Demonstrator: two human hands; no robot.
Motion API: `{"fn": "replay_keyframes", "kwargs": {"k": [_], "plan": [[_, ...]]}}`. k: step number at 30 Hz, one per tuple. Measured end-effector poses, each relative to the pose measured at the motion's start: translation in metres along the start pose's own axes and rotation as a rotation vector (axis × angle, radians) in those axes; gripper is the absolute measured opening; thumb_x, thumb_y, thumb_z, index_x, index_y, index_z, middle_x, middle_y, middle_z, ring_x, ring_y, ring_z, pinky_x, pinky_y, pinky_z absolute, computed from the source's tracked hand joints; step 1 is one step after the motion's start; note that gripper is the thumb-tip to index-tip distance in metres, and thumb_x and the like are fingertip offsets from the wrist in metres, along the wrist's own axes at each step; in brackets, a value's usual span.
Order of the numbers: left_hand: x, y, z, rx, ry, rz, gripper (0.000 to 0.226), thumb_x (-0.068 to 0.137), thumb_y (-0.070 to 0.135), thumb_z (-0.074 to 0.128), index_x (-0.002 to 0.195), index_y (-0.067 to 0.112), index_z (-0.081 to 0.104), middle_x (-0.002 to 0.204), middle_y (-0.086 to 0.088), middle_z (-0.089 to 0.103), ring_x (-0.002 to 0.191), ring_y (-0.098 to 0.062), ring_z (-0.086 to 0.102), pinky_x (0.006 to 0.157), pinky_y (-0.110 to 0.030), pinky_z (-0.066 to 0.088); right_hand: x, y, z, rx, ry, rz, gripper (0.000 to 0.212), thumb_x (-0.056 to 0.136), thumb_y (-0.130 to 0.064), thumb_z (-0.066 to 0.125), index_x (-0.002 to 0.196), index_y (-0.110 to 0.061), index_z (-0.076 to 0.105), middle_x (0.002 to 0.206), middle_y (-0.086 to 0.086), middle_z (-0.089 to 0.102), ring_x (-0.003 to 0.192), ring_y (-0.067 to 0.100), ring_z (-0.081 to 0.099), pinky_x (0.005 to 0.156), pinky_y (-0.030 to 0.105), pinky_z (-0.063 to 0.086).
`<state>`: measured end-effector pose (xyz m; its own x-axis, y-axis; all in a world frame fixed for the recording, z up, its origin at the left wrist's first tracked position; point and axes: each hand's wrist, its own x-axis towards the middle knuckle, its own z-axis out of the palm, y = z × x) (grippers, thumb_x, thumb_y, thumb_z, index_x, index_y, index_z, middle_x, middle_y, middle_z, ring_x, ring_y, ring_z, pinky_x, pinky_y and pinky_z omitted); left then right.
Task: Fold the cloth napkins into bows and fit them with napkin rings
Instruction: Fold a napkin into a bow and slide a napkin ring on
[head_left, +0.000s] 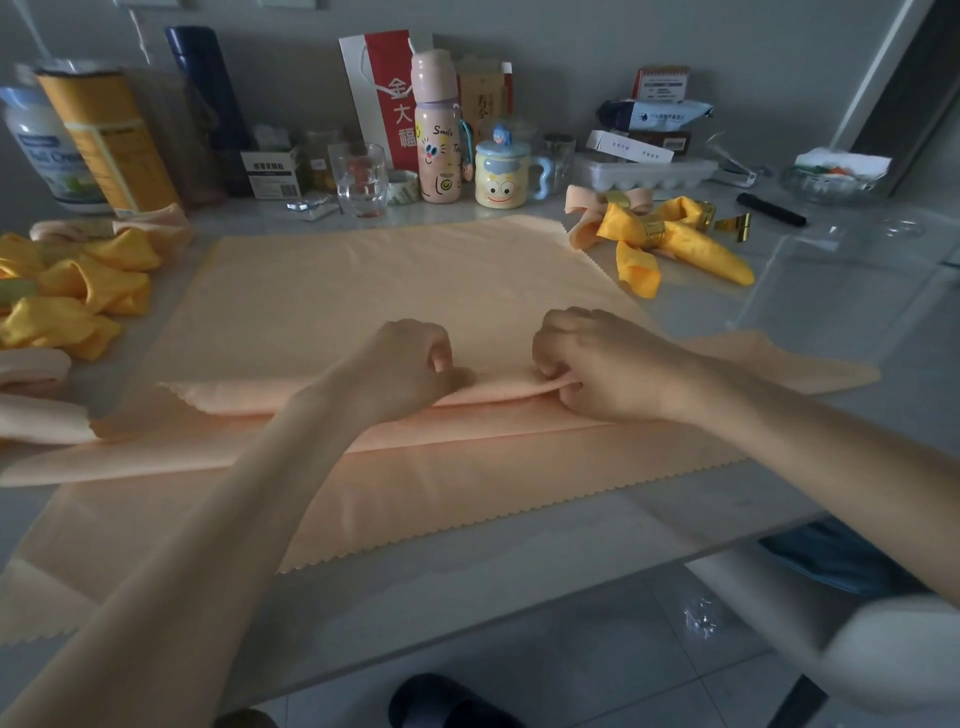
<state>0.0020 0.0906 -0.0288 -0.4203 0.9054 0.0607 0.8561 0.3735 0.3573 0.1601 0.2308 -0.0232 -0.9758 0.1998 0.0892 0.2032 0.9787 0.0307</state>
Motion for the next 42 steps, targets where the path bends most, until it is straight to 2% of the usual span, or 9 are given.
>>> {"fn": "replay_keyframes", "kwargs": {"k": [4,8,15,20,24,27,34,38,42], "plan": [[-0.001,0.0,0.007,0.065,-0.055,0.007,0.019,0.088,0.038,0.06,0.087,0.023,0.048,0.101,-0.004,0.044,0.105,-0.027,0.048,0.094,-0.037,0.04,0.001,-0.003,-0.008,0.096,-0.175,0.089,0.014,0.085,-0.022,0.051,0.097,-0.019,0.056,0.115,-0.001,0.053,0.108,0.019,0.047,0.094,0.034,0.039],[-0.002,0.002,0.003,-0.036,-0.047,0.064,0.023,0.088,0.021,0.062,0.11,0.016,0.055,0.111,-0.006,0.054,0.107,-0.023,0.051,0.088,-0.025,0.037,0.003,0.001,-0.013,0.249,-0.172,0.167,0.01,0.088,-0.026,0.056,0.091,-0.02,0.063,0.116,-0.002,0.059,0.109,0.018,0.054,0.095,0.033,0.043],[-0.001,0.003,0.001,-0.068,0.069,0.142,0.028,0.08,0.004,0.063,0.108,0.01,0.065,0.103,-0.005,0.061,0.087,-0.012,0.049,0.072,-0.014,0.032,0.003,0.005,-0.015,0.307,-0.119,0.163,0.028,0.081,-0.02,0.067,0.097,-0.023,0.044,0.096,-0.007,0.052,0.091,0.013,0.051,0.071,0.022,0.037],[-0.004,0.012,0.007,-0.027,0.226,0.175,0.02,0.08,0.003,0.063,0.098,0.013,0.064,0.092,0.003,0.048,0.097,-0.025,0.053,0.088,-0.036,0.042,0.002,0.007,-0.004,0.125,0.115,0.069,0.022,0.08,-0.012,0.062,0.085,-0.021,0.042,0.086,-0.007,0.049,0.08,0.015,0.047,0.065,0.026,0.033],[-0.009,0.017,0.006,0.034,0.164,0.188,0.022,0.079,0.005,0.062,0.094,0.021,0.061,0.092,0.007,0.046,0.101,-0.021,0.049,0.085,-0.031,0.035,-0.004,0.004,0.004,-0.052,0.169,-0.063,0.018,0.077,0.0,0.058,0.079,-0.014,0.048,0.082,0.004,0.049,0.074,0.02,0.044,0.065,0.033,0.039],[-0.01,0.022,0.005,0.116,0.058,0.133,0.016,0.083,0.019,0.058,0.094,0.029,0.062,0.093,0.009,0.045,0.106,-0.016,0.043,0.085,-0.028,0.025,-0.009,0.002,0.009,-0.167,0.184,-0.153,0.029,0.062,0.013,0.065,0.072,-0.01,0.05,0.07,0.008,0.048,0.058,0.021,0.04,0.048,0.032,0.033],[-0.008,0.033,0.018,0.053,0.07,0.011,0.021,0.09,0.036,0.052,0.078,0.019,0.057,0.096,-0.003,0.052,0.098,-0.026,0.052,0.075,-0.028,0.035,-0.006,-0.007,-0.006,0.07,-0.055,0.091,0.012,0.086,-0.019,0.047,0.085,-0.014,0.058,0.084,-0.004,0.046,0.09,0.021,0.05,0.071,0.034,0.039],[-0.006,0.042,0.033,0.168,0.14,0.103,0.035,0.092,0.025,0.045,0.126,0.018,0.045,0.128,-0.004,0.048,0.122,-0.025,0.042,0.098,-0.036,0.031,0.01,-0.017,0.016,0.096,0.197,0.154,0.026,0.097,-0.023,0.042,0.093,-0.004,0.06,0.095,0.008,0.053,0.094,0.027,0.052,0.074,0.032,0.033],[-0.005,0.038,0.044,0.142,0.04,0.08,0.046,0.1,0.023,0.023,0.145,0.014,0.024,0.152,-0.004,0.027,0.142,-0.018,0.02,0.115,-0.036,0.011,0.014,-0.014,0.039,0.309,0.086,0.218,0.038,0.101,-0.033,0.028,0.126,-0.01,0.045,0.132,0.01,0.049,0.123,0.026,0.044,0.1,0.036,0.033]]}}
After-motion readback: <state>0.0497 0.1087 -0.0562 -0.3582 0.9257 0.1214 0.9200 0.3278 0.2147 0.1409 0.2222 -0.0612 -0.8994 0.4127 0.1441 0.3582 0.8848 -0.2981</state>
